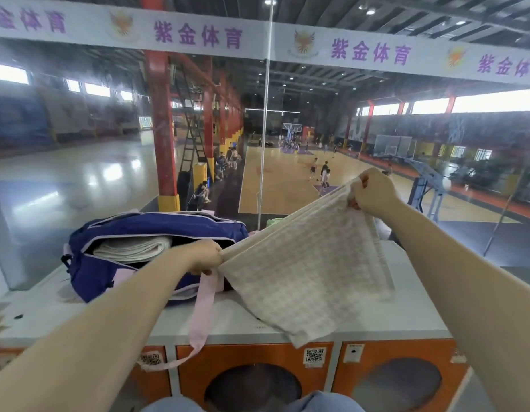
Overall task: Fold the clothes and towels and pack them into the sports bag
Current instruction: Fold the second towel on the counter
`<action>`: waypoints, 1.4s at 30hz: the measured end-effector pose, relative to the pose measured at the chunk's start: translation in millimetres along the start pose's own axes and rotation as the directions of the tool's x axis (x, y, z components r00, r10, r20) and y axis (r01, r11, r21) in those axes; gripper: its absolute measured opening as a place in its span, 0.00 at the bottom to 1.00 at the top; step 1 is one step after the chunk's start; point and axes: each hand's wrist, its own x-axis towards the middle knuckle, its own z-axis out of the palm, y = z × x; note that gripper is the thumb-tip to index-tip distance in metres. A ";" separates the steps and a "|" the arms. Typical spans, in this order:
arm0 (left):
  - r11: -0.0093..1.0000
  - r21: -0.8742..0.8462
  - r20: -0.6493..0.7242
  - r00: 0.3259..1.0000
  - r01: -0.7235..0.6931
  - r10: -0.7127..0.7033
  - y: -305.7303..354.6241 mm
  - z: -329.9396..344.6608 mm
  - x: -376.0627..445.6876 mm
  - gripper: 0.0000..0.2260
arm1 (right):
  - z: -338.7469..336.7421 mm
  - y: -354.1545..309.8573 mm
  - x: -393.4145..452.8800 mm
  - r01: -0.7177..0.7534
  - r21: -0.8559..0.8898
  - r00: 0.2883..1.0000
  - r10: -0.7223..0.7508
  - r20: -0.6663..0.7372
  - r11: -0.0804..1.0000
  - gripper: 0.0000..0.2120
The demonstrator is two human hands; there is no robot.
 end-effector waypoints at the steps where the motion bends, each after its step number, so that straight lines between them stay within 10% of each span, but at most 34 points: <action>1: 0.989 -0.137 0.106 0.993 0.059 -0.045 5.8 -14.1 -7.9 0.05 | -6.9 -0.1 3.5 -0.009 0.002 1.000 0.009 -0.006 1.000 0.05; 5: 0.878 -0.474 0.195 0.980 0.068 0.029 17.3 -70.7 -34.2 0.03 | -31.4 -0.6 18.3 -0.053 0.046 0.998 0.054 -0.032 0.998 0.09; 13: 0.445 -0.872 -0.206 0.977 -0.206 0.049 49.4 -118.5 -62.3 0.07 | -73.5 -44.4 -4.0 -0.091 0.209 0.990 0.112 -0.087 0.974 0.13; 19: 0.234 -0.868 -0.442 0.896 -0.438 0.037 55.2 -122.2 -76.5 0.07 | -98.2 -69.0 -30.7 -0.106 0.271 0.986 0.137 -0.100 0.957 0.18; 26: 0.646 -0.554 -0.607 0.786 -0.525 0.117 48.7 -107.1 -84.6 0.18 | -109.6 -66.3 -36.0 -0.107 0.320 0.984 0.146 -0.103 0.942 0.21; 34: 0.728 -0.407 -0.789 0.614 -0.552 0.025 50.5 -96.6 -83.2 0.07 | -115.5 -58.7 -36.8 -0.071 0.129 0.982 0.092 -0.166 0.989 0.09; 42: 0.756 -0.503 -0.673 0.739 -0.420 -0.037 40.6 -75.1 -49.6 0.07 | -78.7 -24.6 -21.3 -0.132 0.030 0.988 0.134 -0.076 0.991 0.07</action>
